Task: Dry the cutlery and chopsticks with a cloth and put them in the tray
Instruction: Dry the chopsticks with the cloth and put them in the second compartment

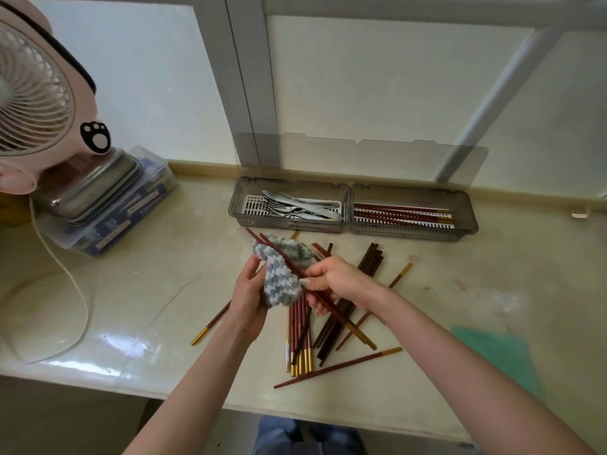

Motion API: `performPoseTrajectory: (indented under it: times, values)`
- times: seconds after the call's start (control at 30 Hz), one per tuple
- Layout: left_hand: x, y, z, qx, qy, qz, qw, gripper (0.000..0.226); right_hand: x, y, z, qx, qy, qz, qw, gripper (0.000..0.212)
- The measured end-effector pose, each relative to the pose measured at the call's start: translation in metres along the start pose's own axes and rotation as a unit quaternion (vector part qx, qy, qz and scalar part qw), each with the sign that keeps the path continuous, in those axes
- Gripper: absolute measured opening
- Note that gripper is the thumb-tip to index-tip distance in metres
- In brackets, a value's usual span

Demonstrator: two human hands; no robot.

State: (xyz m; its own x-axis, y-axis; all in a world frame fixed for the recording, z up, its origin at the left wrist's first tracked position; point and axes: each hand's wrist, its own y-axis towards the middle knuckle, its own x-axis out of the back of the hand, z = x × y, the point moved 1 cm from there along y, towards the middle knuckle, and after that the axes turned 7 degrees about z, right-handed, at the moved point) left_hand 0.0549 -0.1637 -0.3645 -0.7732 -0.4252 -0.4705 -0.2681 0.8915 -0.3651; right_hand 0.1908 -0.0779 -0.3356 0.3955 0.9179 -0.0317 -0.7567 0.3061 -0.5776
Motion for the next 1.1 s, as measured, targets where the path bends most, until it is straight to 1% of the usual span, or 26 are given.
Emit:
performPoseTrajectory:
  times: [0.1,0.27,0.37,0.43,0.5,0.57,0.63,0.67,0.8,0.87,0.97,1.03,1.1]
  values:
    - [-0.006,0.0,0.004,0.003,-0.006,0.015,1.0,0.021,-0.005,0.001,-0.004,0.0,0.015,-0.018,1.0,0.019]
    - [-0.01,0.008,0.005,0.0,0.048,-0.033,0.998,0.014,-0.005,0.0,-0.009,0.01,0.028,-0.036,0.999,0.022]
    - [-0.01,0.009,0.006,0.027,0.088,-0.026,0.995,0.014,-0.005,0.001,-0.009,0.005,0.028,-0.045,0.999,0.018]
    - [-0.01,0.009,0.006,0.045,0.096,-0.026,0.994,0.015,-0.006,0.003,-0.011,-0.003,0.016,-0.04,0.999,0.018]
    - [-0.011,0.01,0.003,0.045,0.084,-0.061,0.994,0.012,-0.005,0.005,-0.015,0.001,0.015,-0.023,1.0,0.025]
    - [-0.01,0.015,-0.004,0.042,0.04,-0.125,0.991,0.009,0.0,0.002,-0.023,-0.001,0.013,0.009,1.0,0.032]
    - [-0.001,0.021,-0.012,0.032,-0.016,-0.193,0.981,0.006,0.006,-0.004,-0.033,-0.011,0.022,0.039,0.999,0.034]
    - [0.005,0.023,-0.017,0.024,-0.032,-0.216,0.976,0.005,0.009,-0.007,-0.039,-0.012,0.035,0.039,0.999,0.032]
    - [0.019,0.028,-0.024,0.012,-0.037,-0.245,0.969,0.001,0.017,-0.013,-0.058,0.023,0.105,-0.017,0.994,0.021]
    - [0.014,0.025,-0.022,0.014,-0.039,-0.254,0.966,0.003,0.017,-0.011,-0.061,0.032,0.128,-0.049,0.99,0.02]
    - [0.008,0.022,-0.021,-0.001,-0.065,-0.269,0.961,0.004,0.014,-0.006,-0.06,0.026,0.102,-0.112,0.988,0.017]
    - [0.0,0.02,-0.017,0.002,-0.065,-0.248,0.967,0.002,0.012,-0.003,-0.056,0.023,0.098,-0.145,0.984,0.019]
    - [-0.017,0.015,-0.003,0.027,-0.013,-0.2,0.979,0.013,0.01,0.002,-0.049,0.023,0.114,-0.165,0.979,0.023]
